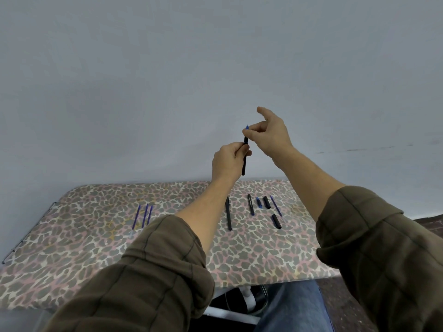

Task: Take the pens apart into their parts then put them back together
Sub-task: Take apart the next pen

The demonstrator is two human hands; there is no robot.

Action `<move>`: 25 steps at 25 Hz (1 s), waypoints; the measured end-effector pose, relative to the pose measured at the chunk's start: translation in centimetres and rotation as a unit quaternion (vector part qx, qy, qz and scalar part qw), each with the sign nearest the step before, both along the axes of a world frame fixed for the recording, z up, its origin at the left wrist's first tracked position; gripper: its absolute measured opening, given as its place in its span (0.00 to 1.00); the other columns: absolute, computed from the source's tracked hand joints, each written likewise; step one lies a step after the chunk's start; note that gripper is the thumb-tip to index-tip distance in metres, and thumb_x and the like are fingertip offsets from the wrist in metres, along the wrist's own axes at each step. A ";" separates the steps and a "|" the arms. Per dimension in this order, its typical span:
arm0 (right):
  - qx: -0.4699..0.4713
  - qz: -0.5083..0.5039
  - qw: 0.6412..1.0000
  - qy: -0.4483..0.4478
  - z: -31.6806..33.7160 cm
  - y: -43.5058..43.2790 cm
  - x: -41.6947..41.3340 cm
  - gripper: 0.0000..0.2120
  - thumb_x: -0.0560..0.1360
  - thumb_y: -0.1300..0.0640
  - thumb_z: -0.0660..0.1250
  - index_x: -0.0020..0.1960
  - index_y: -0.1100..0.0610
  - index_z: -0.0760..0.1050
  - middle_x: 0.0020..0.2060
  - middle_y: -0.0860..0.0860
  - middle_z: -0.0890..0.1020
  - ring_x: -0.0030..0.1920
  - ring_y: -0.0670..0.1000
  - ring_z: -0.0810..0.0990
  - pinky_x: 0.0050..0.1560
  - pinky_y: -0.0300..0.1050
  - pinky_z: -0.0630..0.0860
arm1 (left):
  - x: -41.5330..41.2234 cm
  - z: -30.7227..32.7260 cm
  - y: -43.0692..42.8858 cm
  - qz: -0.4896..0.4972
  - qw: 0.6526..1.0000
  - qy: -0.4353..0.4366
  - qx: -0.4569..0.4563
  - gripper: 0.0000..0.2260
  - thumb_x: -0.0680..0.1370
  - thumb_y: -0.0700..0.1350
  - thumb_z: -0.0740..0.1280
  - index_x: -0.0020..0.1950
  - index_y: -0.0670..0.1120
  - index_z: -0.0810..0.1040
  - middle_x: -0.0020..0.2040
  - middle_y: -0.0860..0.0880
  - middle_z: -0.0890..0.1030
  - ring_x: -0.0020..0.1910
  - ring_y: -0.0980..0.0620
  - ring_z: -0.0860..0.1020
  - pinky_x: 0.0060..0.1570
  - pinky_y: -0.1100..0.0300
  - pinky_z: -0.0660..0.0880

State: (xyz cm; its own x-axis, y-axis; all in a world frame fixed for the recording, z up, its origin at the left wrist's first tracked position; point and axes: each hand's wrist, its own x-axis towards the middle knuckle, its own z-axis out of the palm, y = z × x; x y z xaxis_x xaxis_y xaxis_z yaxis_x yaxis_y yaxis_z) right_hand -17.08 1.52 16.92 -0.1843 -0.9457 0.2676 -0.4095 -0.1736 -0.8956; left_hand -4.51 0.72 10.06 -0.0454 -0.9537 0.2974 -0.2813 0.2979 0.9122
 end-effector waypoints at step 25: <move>0.015 0.048 0.998 -0.043 0.1 0.3 0.0 0.45 0.79 0.62 0.70 0.86 0.51 0.46 0.50 0.44 0.88 0.61 0.42 0.82 0.61 0.39 0.70 | 0.4 -0.3 -0.2 -0.003 1.000 0.008 0.001 0.10 0.84 0.51 0.63 0.57 0.52 0.84 0.47 0.58 0.86 0.49 0.62 0.80 0.44 0.65 0.72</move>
